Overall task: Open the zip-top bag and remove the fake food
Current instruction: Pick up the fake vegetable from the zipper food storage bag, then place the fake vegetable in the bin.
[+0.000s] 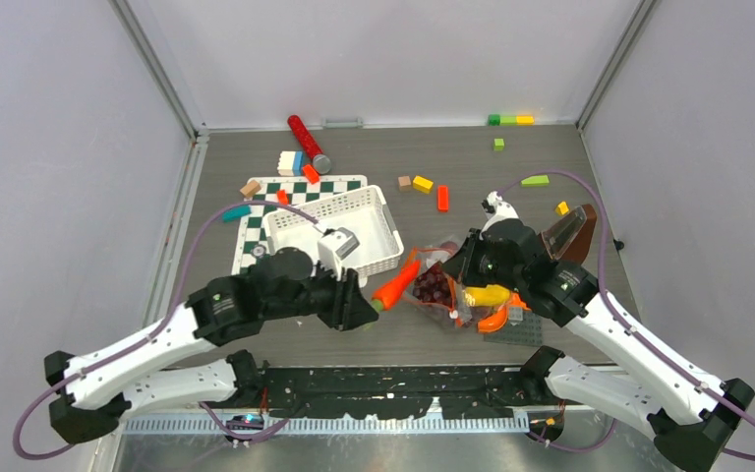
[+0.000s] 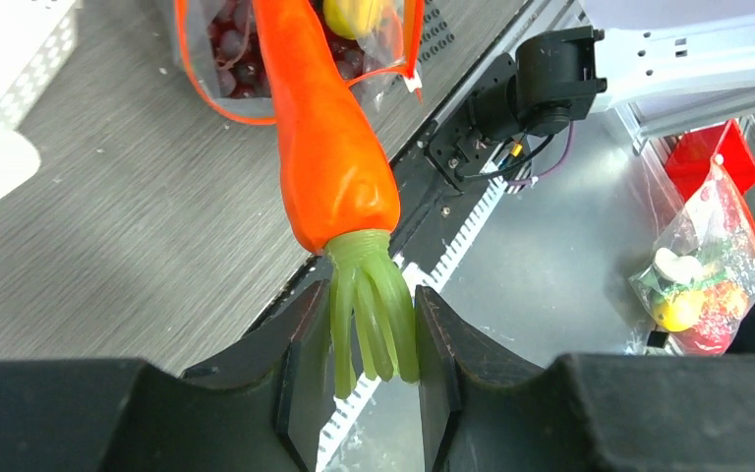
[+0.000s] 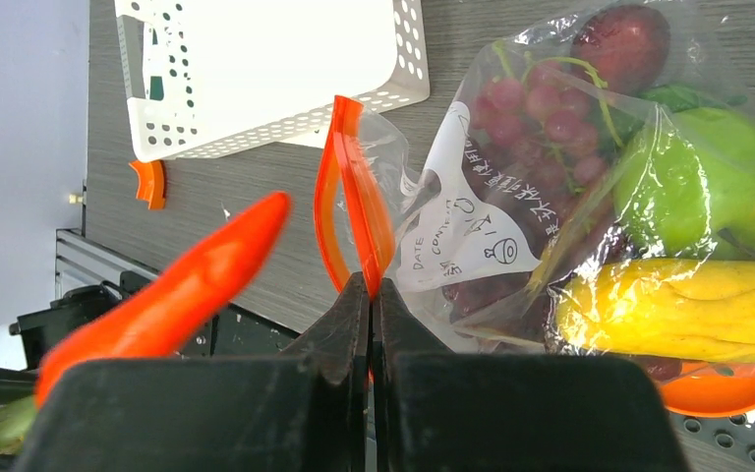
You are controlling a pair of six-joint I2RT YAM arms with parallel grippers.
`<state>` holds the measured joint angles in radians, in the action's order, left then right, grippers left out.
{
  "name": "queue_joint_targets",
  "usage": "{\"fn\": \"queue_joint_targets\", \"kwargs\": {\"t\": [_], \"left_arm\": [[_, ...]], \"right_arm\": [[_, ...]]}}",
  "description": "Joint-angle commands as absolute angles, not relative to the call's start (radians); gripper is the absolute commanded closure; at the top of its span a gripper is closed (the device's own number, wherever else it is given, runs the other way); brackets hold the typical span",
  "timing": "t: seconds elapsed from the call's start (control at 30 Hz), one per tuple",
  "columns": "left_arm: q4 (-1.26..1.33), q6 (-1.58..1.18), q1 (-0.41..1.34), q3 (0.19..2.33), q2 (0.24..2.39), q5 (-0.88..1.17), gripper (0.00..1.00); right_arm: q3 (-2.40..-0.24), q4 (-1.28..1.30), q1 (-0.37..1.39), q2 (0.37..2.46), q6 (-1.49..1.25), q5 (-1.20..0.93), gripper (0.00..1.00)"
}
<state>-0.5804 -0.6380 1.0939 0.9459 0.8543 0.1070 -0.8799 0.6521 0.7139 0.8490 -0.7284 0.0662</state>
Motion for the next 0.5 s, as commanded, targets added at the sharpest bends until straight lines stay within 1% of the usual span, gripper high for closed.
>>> {"fn": "queue_joint_targets", "kwargs": {"t": [0.0, 0.1, 0.2, 0.33, 0.37, 0.43, 0.47], "left_arm": [[-0.699, -0.599, 1.094, 0.949, 0.731, -0.003, 0.96], [-0.732, -0.602, 1.093, 0.939, 0.664, -0.113, 0.99], [-0.744, -0.626, 1.083, 0.939, 0.657, -0.228, 1.0], [-0.699, -0.66, 1.049, 0.946, 0.729, -0.338, 1.0], [-0.681, -0.669, 1.033, 0.947, 0.757, -0.356, 0.98], [-0.631, -0.696, 0.985, 0.951, 0.816, -0.368, 0.96], [-0.611, -0.712, 0.936, 0.953, 0.849, -0.354, 0.97]], "right_arm": [[-0.874, 0.623, 0.712, 0.851, -0.71, 0.087, 1.0], [-0.868, 0.615, 0.712, 0.851, -0.716, 0.085, 1.0], [-0.856, 0.609, 0.712, 0.849, -0.724, 0.081, 1.0], [-0.848, 0.608, 0.712, 0.847, -0.731, 0.079, 1.0], [-0.849, 0.611, 0.712, 0.846, -0.732, 0.079, 1.0], [-0.849, 0.616, 0.712, 0.842, -0.734, 0.082, 1.0], [-0.85, 0.618, 0.712, 0.841, -0.736, 0.083, 1.0]]}}
